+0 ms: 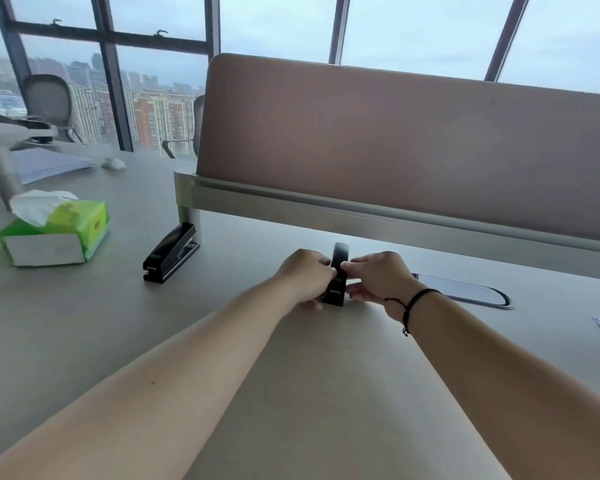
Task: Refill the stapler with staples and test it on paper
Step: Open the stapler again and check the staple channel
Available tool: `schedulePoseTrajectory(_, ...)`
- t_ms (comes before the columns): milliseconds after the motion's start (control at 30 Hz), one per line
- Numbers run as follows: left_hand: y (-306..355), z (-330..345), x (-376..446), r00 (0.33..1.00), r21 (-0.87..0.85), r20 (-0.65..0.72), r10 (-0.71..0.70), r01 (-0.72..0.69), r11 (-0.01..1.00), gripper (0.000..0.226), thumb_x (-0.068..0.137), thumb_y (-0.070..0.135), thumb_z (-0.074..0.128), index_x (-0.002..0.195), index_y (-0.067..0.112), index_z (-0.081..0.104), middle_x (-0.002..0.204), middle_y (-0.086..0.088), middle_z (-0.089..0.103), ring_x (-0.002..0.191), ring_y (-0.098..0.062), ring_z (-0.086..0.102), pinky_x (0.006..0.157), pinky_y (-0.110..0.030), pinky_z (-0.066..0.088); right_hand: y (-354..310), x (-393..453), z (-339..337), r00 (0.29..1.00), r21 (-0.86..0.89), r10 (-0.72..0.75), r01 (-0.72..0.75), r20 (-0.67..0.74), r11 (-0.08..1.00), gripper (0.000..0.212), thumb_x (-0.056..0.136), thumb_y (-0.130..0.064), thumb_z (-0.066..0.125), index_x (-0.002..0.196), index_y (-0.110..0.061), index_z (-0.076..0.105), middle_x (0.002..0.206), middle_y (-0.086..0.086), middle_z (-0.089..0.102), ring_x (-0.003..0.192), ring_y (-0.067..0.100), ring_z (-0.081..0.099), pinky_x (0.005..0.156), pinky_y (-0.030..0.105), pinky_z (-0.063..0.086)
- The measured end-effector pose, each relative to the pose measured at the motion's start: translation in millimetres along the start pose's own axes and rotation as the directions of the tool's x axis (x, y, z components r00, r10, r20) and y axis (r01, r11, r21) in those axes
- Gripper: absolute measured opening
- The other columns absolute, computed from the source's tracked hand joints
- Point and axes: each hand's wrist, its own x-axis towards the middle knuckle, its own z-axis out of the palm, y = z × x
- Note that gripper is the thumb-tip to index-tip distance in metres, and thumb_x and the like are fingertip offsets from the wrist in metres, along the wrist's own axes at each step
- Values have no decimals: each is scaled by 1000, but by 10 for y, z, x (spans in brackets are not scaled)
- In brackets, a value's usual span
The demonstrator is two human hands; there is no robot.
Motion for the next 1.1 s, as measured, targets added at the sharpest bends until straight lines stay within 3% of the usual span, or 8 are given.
schedulePoseTrajectory(167, -118, -365, -236, 986, -27, -159, 39, -44, 999, 38, 88, 16, 56, 125, 15, 64, 110, -3, 69, 79, -22, 72, 58, -30, 62, -128, -180, 55, 935, -322, -275, 195, -225, 926, 25, 85, -27, 63, 78, -5, 71, 64, 10, 69, 61, 28, 63, 62, 30, 55)
schedulePoseTrajectory(300, -406, -957, -401, 888, 142, -445, 117, -58, 988, 24, 85, 22, 58, 104, 22, 74, 106, 4, 73, 89, -18, 68, 79, -32, 59, -434, -401, 402, 927, -358, -375, 343, -20, 868, 9, 86, -27, 66, 87, -19, 70, 79, -6, 72, 72, 17, 68, 60, 23, 49)
schedulePoseTrajectory(433, -745, -1523, -510, 763, 299, -630, 144, 68, 952, 31, 82, 31, 65, 111, 22, 69, 112, -2, 69, 109, -25, 61, 88, -36, 52, -640, -464, 1013, 847, -526, -459, 527, 267, 667, 22, 91, -29, 62, 113, -27, 67, 109, -13, 70, 91, 9, 61, 71, 12, 41)
schedulePoseTrajectory(567, -1052, -1758, -497, 780, 366, -623, 59, 224, 903, 62, 78, 46, 68, 132, 18, 55, 129, -9, 57, 124, -29, 51, 95, -39, 48, -816, -348, 1634, 731, -588, -484, 679, 481, 441, 39, 93, -17, 56, 130, -31, 57, 130, -4, 65, 118, 19, 60, 99, 35, 50)
schedulePoseTrajectory(667, -1239, -1750, -395, 795, 333, -605, 41, 206, 920, 54, 79, 49, 61, 124, 20, 59, 120, -6, 62, 117, -26, 56, 91, -39, 50, -950, -268, 1957, 680, -608, -478, 725, 556, 324, 56, 87, 0, 48, 130, -34, 57, 131, -1, 64, 119, 24, 59, 95, 38, 52)
schedulePoseTrajectory(800, -1359, -1780, -322, 811, 302, -582, 55, 153, 941, 29, 79, 54, 53, 86, 28, 64, 88, 1, 66, 88, -24, 61, 72, -36, 52, -1021, -149, 2225, 638, -625, -413, 758, 650, 186, 60, 85, 3, 44, 135, -29, 55, 135, -6, 60, 121, 24, 57, 97, 42, 51)
schedulePoseTrajectory(967, -1410, -1823, -287, 813, 270, -579, 63, 119, 955, 20, 83, 38, 53, 94, 25, 65, 89, -4, 66, 84, -27, 62, 65, -33, 47, -1037, 34, 2312, 636, -638, -411, 755, 653, 153, 45, 90, -7, 51, 125, -33, 59, 128, -6, 59, 113, 23, 59, 93, 43, 52)
schedulePoseTrajectory(1100, -1390, -1804, -372, 811, 358, -567, 143, 87, 930, 23, 90, 32, 56, 108, 20, 62, 102, -5, 62, 96, -27, 59, 78, -38, 49, -1045, 16, 2198, 617, -646, -453, 755, 644, 110, 29, 89, -16, 56, 109, -34, 66, 110, -5, 63, 99, 23, 61, 78, 37, 54)
